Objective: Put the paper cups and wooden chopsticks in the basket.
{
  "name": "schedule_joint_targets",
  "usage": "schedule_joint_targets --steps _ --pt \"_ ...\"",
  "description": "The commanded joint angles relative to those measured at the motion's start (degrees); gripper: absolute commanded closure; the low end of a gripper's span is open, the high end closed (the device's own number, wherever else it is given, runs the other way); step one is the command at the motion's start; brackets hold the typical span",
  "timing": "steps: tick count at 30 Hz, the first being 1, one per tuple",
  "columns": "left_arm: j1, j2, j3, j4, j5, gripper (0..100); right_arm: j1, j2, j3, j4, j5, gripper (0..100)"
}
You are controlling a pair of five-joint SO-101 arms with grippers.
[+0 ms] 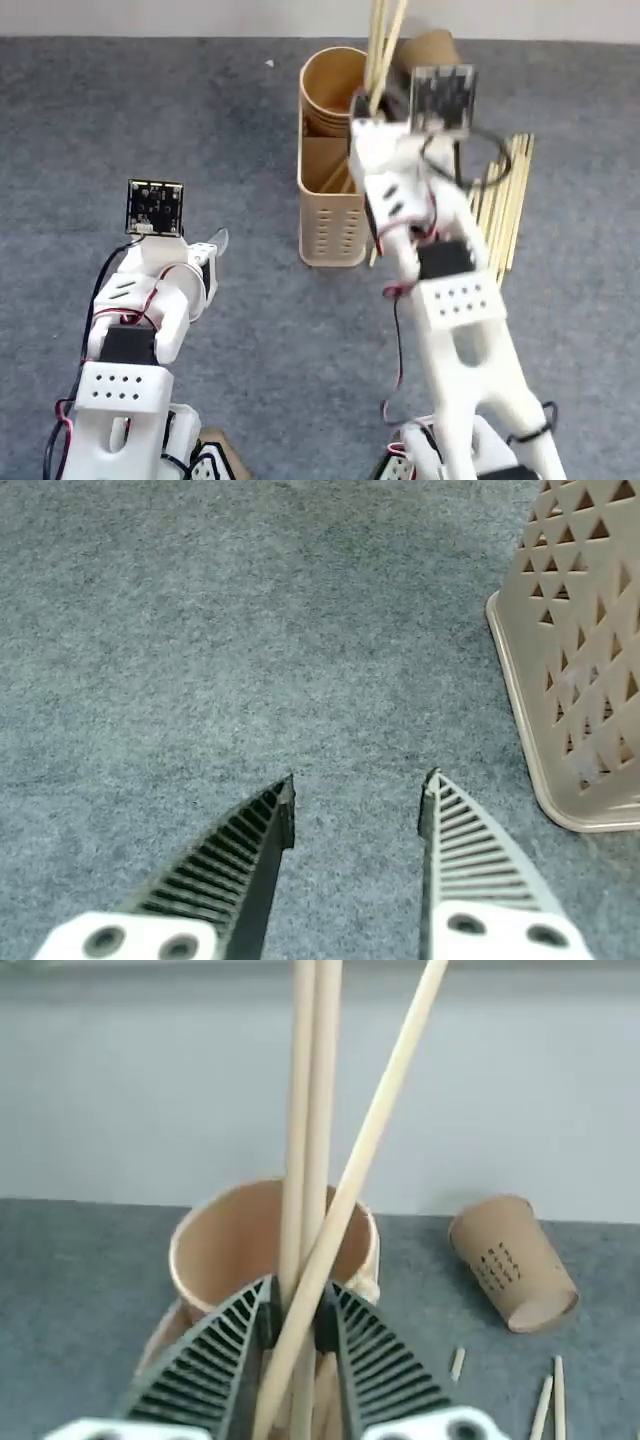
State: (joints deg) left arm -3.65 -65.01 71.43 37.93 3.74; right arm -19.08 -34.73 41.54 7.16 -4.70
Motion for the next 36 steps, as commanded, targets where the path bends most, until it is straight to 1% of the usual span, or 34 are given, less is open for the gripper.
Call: schedule_joint_targets --steps 1,5,7,11,13,23,27,30,34,36 --pt "0.22 0.22 -0.22 -1.05 -0.44 79 -0.48 -4.26 7.60 -5.67 0.70 99.5" --pt "0.22 0.22 -0.22 -1.05 -0.44 79 -0.31 -4.62 12.44 -11.12 1.05 98.2" --pt "0.22 0.22 -0.22 -1.05 -0.44 79 -0.31 -4.62 13.32 -11.65 3.52 93.3" --pt "0.22 0.22 -0.31 -1.05 -0.44 79 -0.48 -4.62 13.23 -11.82 8.26 80.3" --pt "0.22 0.22 -0.31 -1.05 -0.44 79 -0.48 -4.44 12.62 -12.09 10.02 76.6" --pt "0.22 0.22 -0.31 -1.05 -0.44 79 -0.04 -4.62 10.42 -11.74 10.64 76.5" --pt "0.22 0.22 -0.31 -1.05 -0.44 79 2.86 -4.97 9.89 -11.12 10.64 76.5" --pt "0.22 0.22 -0.31 -1.05 -0.44 79 4.09 -8.57 7.69 -6.64 10.64 76.5" --pt "0.22 0.22 -0.40 -1.05 -0.44 79 5.32 -11.21 4.26 3.12 10.81 76.5" --pt "0.22 0.22 -0.40 -1.05 -0.44 79 5.67 -11.21 3.91 5.05 11.34 76.5"
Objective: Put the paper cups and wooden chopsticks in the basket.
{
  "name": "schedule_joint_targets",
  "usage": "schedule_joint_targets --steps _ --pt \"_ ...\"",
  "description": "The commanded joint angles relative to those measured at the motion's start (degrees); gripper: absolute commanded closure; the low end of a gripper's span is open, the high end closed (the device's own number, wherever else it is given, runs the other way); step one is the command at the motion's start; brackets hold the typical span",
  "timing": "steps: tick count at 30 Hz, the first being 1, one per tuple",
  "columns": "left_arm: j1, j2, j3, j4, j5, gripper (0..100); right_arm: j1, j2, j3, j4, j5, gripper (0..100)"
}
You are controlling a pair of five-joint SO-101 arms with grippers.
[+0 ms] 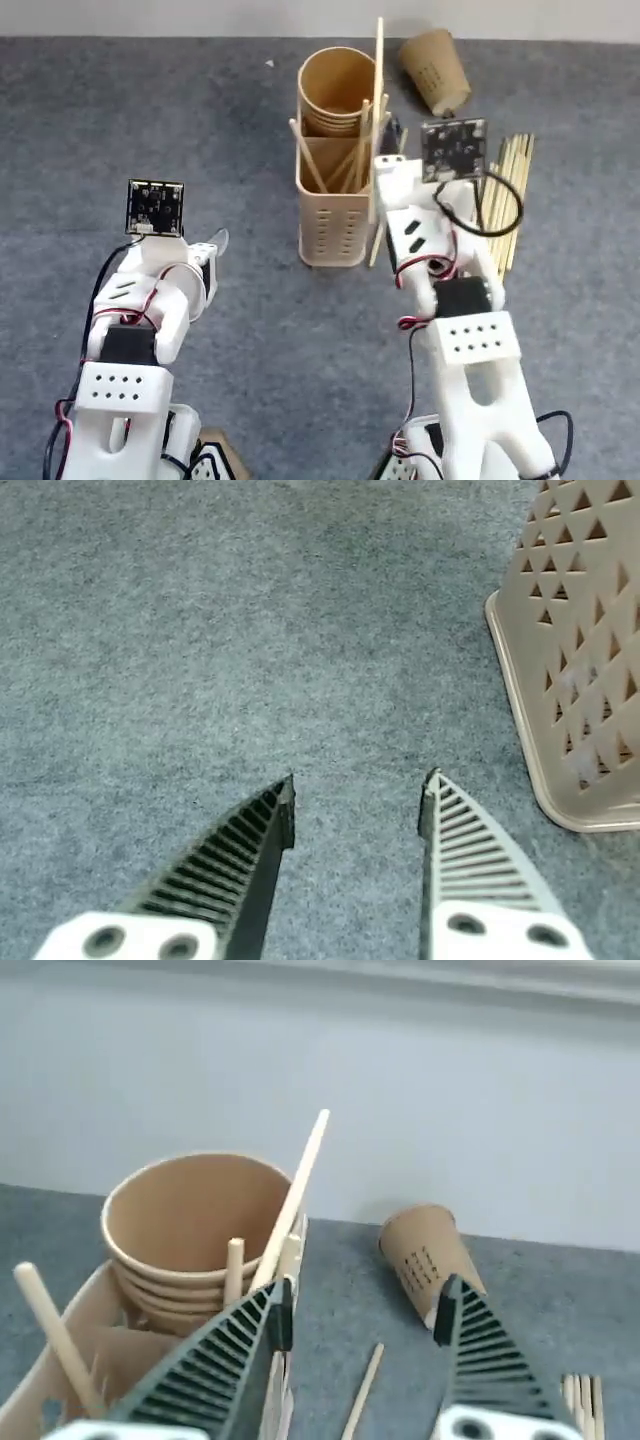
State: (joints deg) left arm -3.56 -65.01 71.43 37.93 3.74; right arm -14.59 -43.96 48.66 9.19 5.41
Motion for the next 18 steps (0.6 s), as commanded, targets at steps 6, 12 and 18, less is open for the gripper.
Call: schedule_joint_targets --steps 6,12,18 --pt "0.13 0.22 -0.40 -1.05 -0.44 79 5.85 -1.98 -3.03 3.30 7.30 76.5" --pt "0.13 0.22 -0.40 -1.05 -0.44 79 17.45 -1.36 -2.86 11.38 7.12 76.5" --pt "0.22 0.22 -0.31 -1.05 -0.44 79 24.66 8.13 -3.82 18.77 4.40 76.6"
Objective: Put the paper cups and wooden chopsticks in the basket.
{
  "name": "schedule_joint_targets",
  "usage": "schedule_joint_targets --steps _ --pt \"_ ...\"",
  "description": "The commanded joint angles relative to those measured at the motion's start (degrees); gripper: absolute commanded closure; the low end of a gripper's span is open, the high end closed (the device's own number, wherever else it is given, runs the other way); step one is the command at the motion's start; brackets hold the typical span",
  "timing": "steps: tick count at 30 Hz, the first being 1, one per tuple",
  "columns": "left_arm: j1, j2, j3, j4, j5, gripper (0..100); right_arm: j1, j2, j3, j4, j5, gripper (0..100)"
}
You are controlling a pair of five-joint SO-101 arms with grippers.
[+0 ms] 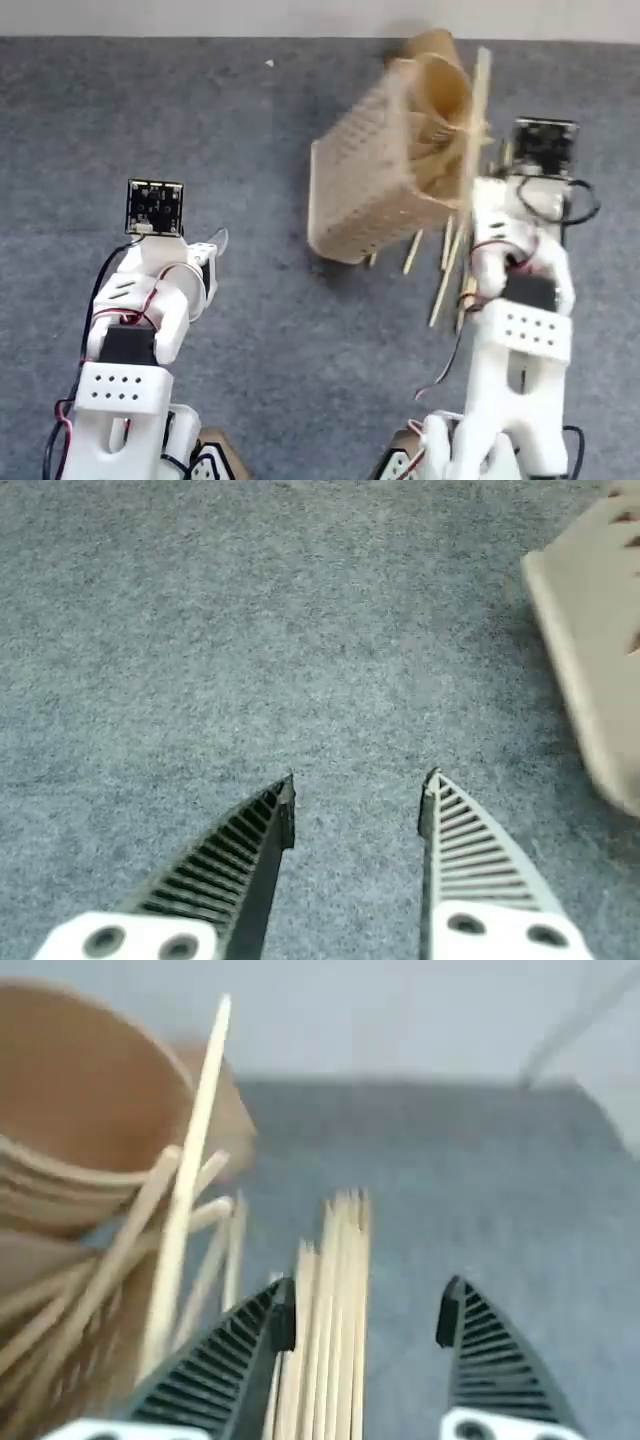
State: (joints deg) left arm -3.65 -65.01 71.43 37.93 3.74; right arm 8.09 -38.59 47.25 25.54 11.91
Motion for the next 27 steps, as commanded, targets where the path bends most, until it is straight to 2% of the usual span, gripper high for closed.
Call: schedule_joint_targets --steps 1,3,8,11,15,22,27 --pt "0.31 0.22 -0.31 -1.05 -0.44 79 1.89 3.47 -3.65 3.03 -2.99 76.7" --pt "0.31 0.22 -0.31 -1.05 -0.44 79 -0.92 3.91 -7.08 5.76 -3.78 76.7" --pt "0.31 0.22 -0.31 -1.05 -0.44 79 -13.93 4.62 -14.99 10.42 -3.43 76.7" --pt "0.22 0.22 -0.31 -0.97 -0.44 79 -14.99 5.32 -19.21 12.97 -3.78 76.7" --pt "0.22 0.22 -0.31 -0.97 -0.44 79 -7.87 5.23 -23.60 19.74 -3.78 76.7" --pt "0.31 0.22 -0.31 -1.05 -0.44 79 13.49 4.00 -37.23 35.21 -2.81 76.7" --pt "5.32 0.31 -2.86 -0.88 -0.44 79 24.92 1.36 -25.54 31.96 -2.20 76.7"
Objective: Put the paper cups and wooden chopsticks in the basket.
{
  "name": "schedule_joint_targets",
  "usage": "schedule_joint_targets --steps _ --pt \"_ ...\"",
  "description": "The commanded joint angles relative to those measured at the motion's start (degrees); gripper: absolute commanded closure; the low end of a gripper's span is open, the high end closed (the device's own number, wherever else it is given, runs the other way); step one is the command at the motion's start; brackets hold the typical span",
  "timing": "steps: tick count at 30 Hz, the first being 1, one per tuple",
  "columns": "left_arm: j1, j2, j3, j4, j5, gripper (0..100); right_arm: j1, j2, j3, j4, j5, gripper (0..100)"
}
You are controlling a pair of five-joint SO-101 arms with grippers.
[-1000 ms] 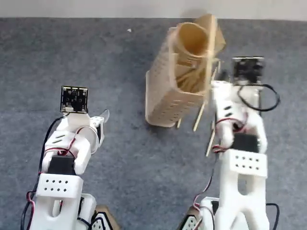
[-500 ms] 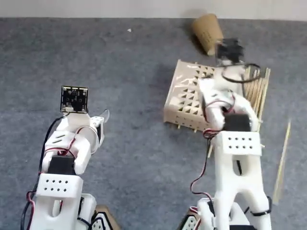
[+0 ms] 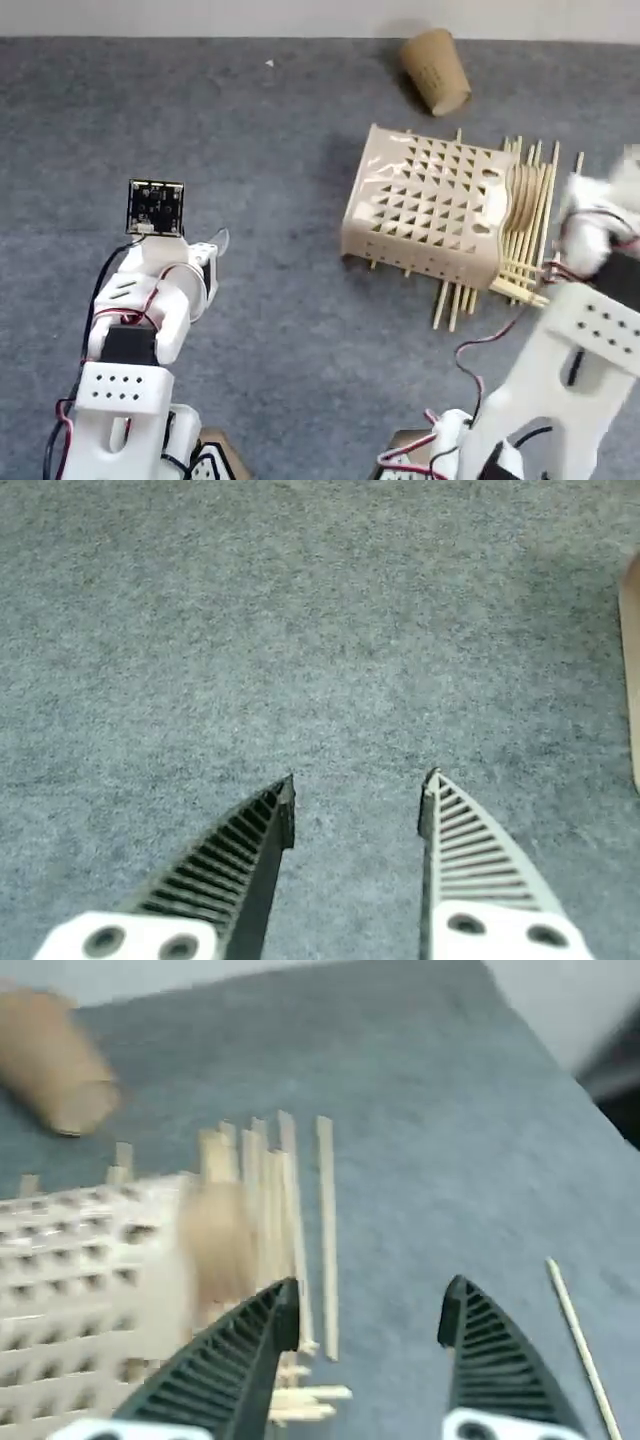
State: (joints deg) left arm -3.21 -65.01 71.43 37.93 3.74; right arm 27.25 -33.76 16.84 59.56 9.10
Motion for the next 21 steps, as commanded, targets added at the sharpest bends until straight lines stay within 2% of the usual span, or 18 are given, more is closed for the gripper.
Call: schedule_joint_targets --steps 1,7,13,17,21 --pt "6.37 0.31 -4.26 -0.79 -0.44 79 6.55 -5.49 8.75 -3.56 0.62 76.7" --pt "14.11 6.20 -18.95 5.89 -0.44 79 6.90 -28.26 36.18 -9.54 0.62 76.7" --pt "19.12 30.99 -39.87 12.04 -0.44 79 5.05 -54.99 61.67 -11.74 0.62 76.7" --pt "21.76 48.66 -55.78 15.38 -2.02 79 5.23 -69.93 73.80 -5.93 0.88 76.7" --pt "24.13 65.27 -72.57 21.54 -5.71 79 5.41 -70.29 78.20 -5.32 1.58 76.7"
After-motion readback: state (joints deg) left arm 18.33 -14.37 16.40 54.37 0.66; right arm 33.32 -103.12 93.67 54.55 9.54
